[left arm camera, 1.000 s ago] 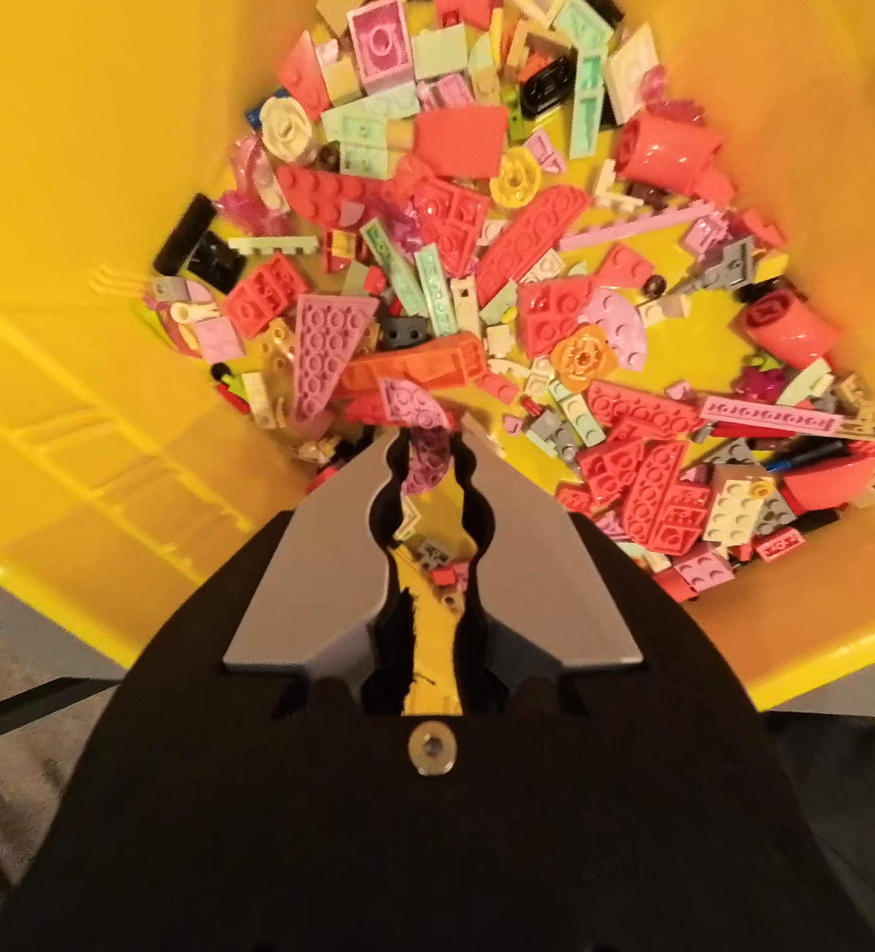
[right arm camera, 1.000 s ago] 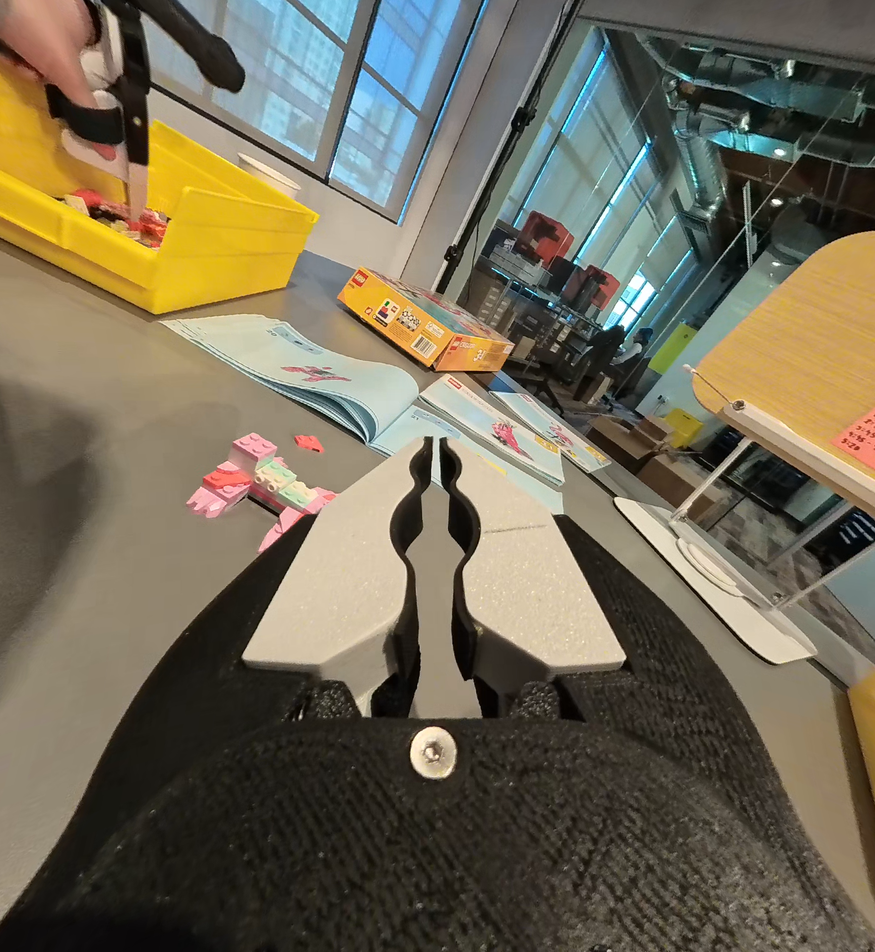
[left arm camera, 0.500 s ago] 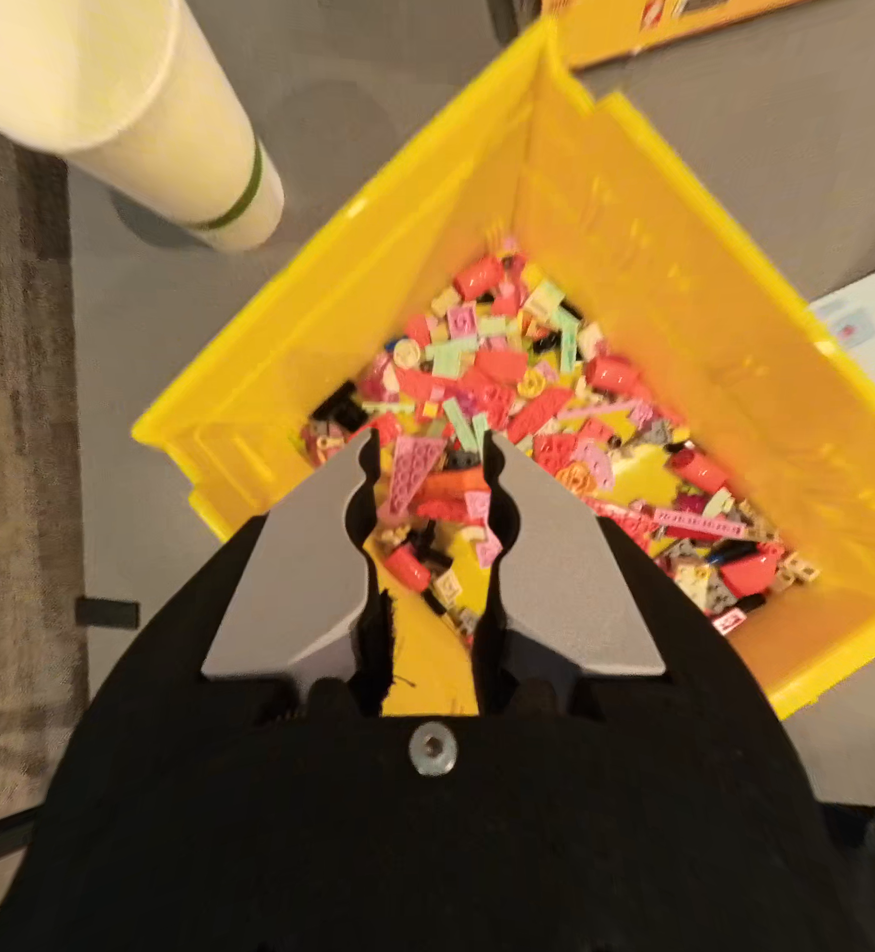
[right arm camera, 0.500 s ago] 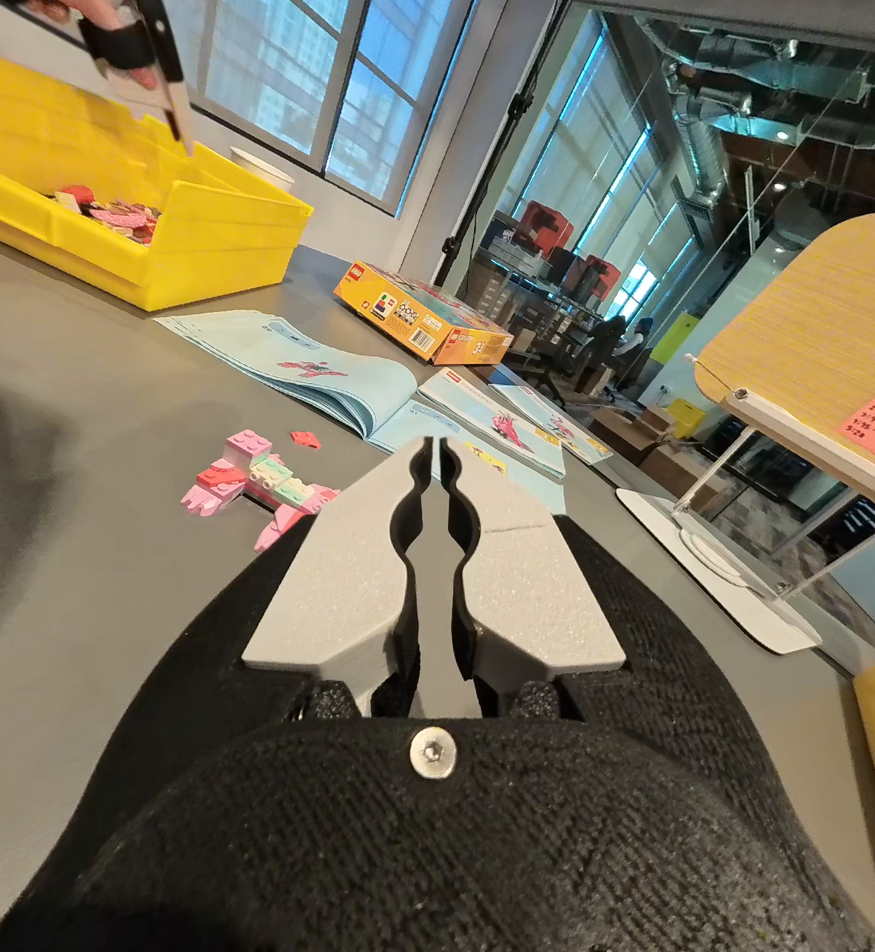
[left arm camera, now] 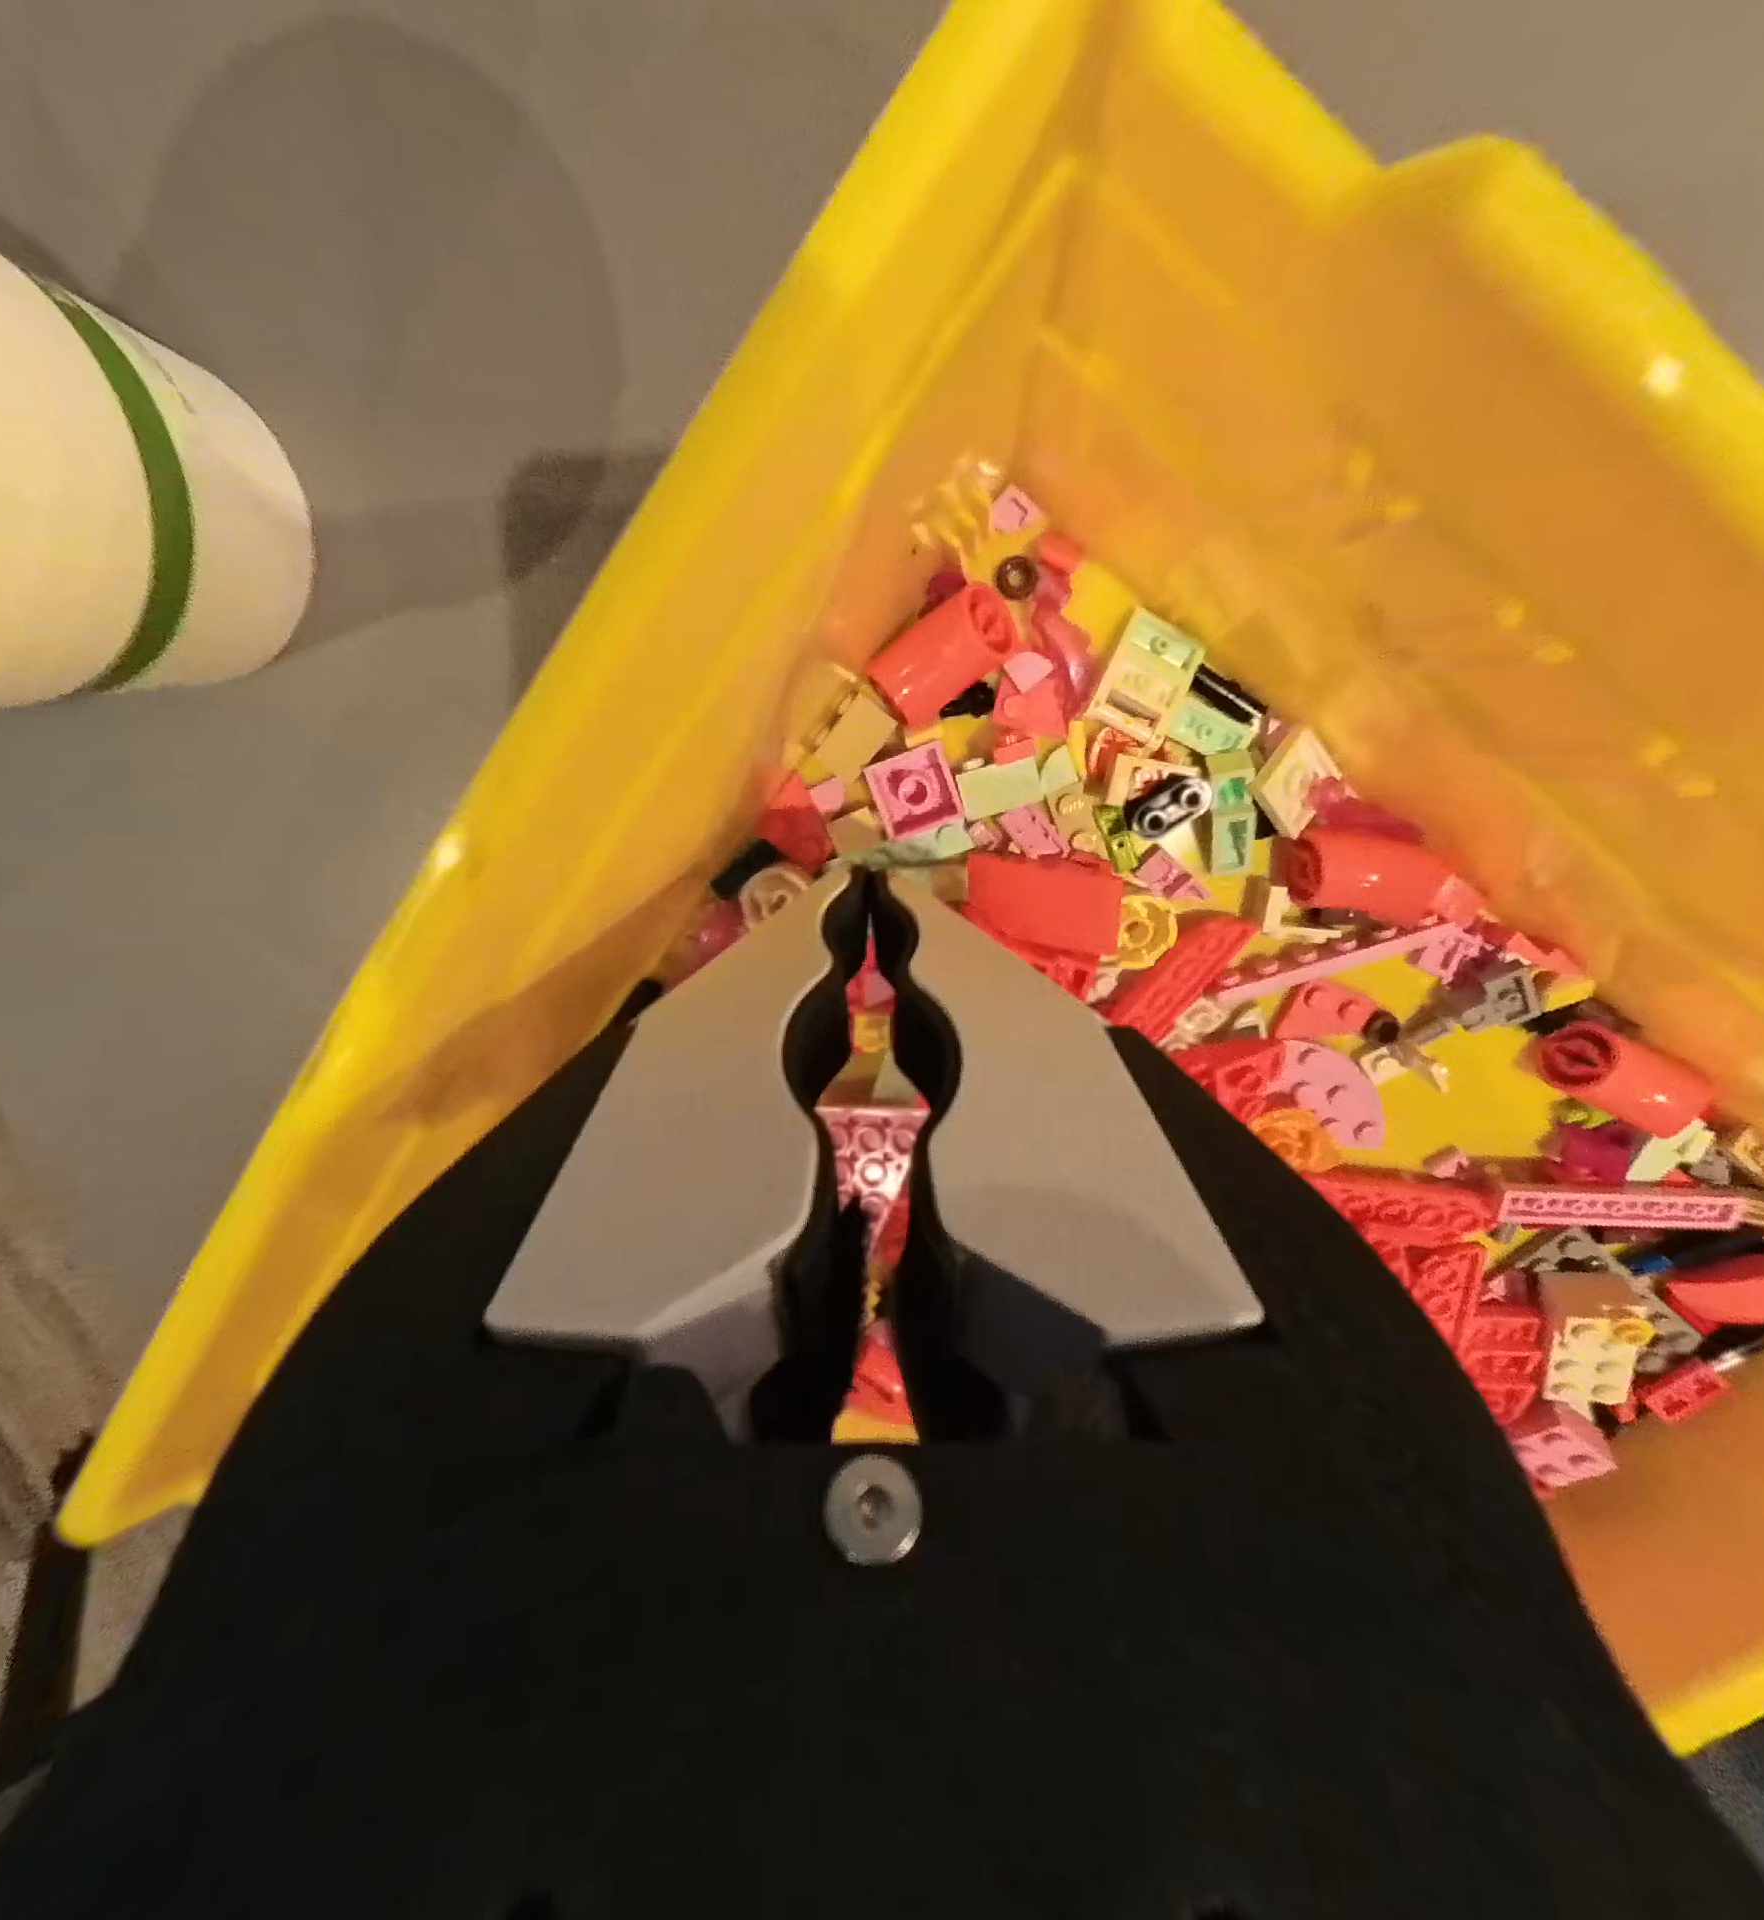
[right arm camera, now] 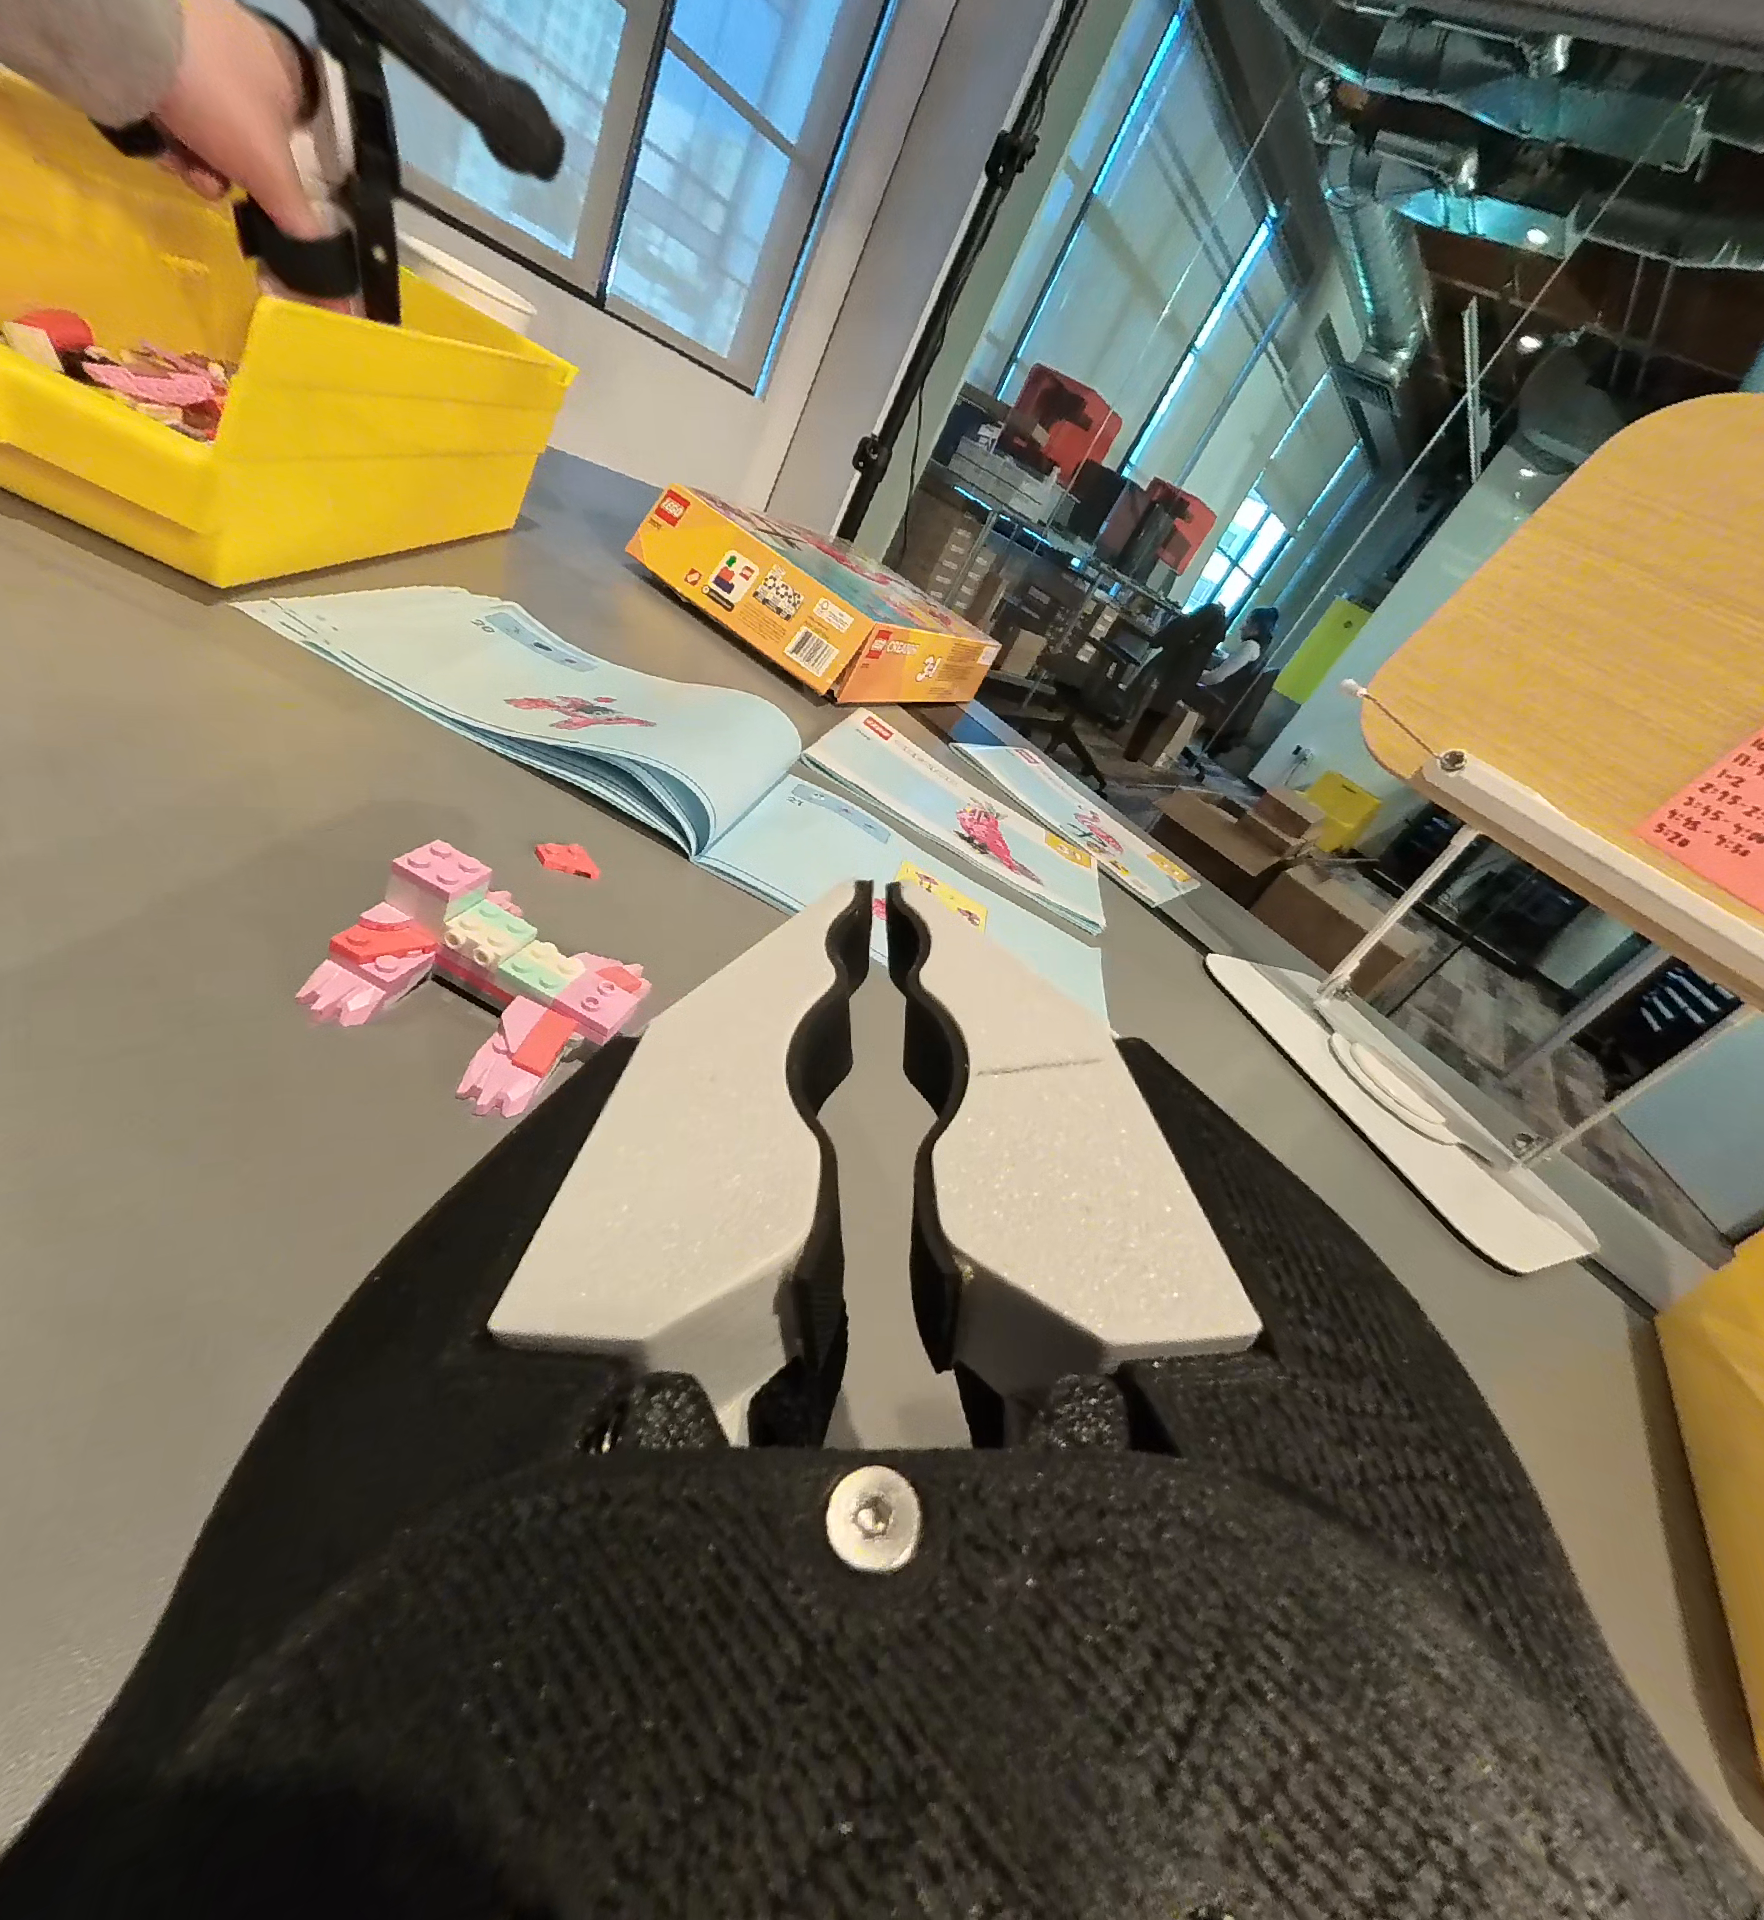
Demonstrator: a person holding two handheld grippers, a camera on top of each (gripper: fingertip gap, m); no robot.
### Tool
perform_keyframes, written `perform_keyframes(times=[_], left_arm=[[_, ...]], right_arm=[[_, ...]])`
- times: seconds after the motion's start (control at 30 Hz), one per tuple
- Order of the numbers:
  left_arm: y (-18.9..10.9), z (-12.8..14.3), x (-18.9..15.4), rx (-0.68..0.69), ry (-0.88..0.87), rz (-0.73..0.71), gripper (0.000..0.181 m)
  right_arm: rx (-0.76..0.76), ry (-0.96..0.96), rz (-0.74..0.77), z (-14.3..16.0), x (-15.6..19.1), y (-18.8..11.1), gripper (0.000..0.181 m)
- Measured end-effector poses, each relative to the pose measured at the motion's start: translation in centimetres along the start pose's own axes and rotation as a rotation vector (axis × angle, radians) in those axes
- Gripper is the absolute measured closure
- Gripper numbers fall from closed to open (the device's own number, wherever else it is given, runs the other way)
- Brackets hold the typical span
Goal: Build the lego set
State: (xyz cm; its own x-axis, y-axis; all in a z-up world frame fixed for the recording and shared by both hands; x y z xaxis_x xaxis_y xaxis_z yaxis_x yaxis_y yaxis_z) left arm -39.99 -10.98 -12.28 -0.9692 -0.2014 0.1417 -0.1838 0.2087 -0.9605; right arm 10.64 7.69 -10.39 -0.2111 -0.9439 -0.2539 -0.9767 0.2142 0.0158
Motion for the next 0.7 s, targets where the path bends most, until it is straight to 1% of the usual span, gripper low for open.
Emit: perform_keyframes(times=[0.1, 0.17, 0.23, 0.3, 0.37, 0.4, 0.43, 0.47, 0.5, 0.57, 0.63, 0.7], left_arm=[[1.3, 0.9, -0.6, 0.065, -0.032, 0.079, 0.181], [1.2, 1.1, -0.7, 0.065, -0.044, 0.098, 0.181], [1.0, 1.9, -1.4, 0.11, -0.057, 0.146, 0.181], [0.6, 3.2, -2.8, 0.199, -0.094, 0.251, 0.181], [0.0, 4.5, -4.6, 0.283, -0.096, 0.374, 0.181], [-0.2, 5.0, -5.2, 0.314, -0.086, 0.414, 0.181], [-0.4, 5.1, -5.4, 0.315, -0.073, 0.414, 0.181], [-0.5, 4.7, -5.0, 0.273, -0.068, 0.367, 0.181], [-0.6, 3.9, -4.2, 0.201, -0.079, 0.295, 0.181], [-1.2, 1.7, -2.7, 0.017, -0.11, 0.185, 0.181], [-1.7, -0.2, -2.1, -0.125, -0.095, 0.152, 0.181], [-1.4, -1.4, -2.2, -0.181, -0.048, 0.143, 0.181]], right_arm=[[-0.002, 0.0, 0.0, 0.1, 0.1, 0.4, 0.181], [-0.004, -0.001, 0.001, 0.0, 0.1, 0.5, 0.181], [-0.006, 0.002, -0.001, 0.1, 0.1, 0.5, 0.181], [-0.006, 0.003, -0.003, 0.2, 0.3, 0.5, 0.181], [-0.006, 0.001, -0.004, 0.3, 0.4, 0.4, 0.181], [-0.005, 0.0, -0.004, 0.3, 0.4, 0.4, 0.181], [-0.005, -0.001, -0.005, 0.3, 0.3, 0.3, 0.181], [-0.005, -0.002, -0.005, 0.2, 0.2, 0.2, 0.181], [-0.005, -0.004, -0.005, 0.2, 0.1, 0.1, 0.181], [0.0, -0.007, -0.005, 0.2, -0.2, -0.1, 0.181], [0.009, -0.01, -0.004, 0.2, -0.4, -0.3, 0.181], [0.015, -0.012, -0.003, 0.2, -0.6, -0.5, 0.181]])
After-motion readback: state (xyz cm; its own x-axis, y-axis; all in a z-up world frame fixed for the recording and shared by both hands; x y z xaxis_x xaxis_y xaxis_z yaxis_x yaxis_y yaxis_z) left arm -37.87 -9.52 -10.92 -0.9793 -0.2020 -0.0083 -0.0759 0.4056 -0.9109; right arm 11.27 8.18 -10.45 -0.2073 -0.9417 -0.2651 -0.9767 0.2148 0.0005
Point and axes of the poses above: each gripper's, where its closed fingertips meet, y out along the fingers, z out of its underside, x = y × z across the jaws, the point moved 5 cm from there along -y, back along the fingers, and after that the axes turned 12 degrees about y, right-handed, at the moved point
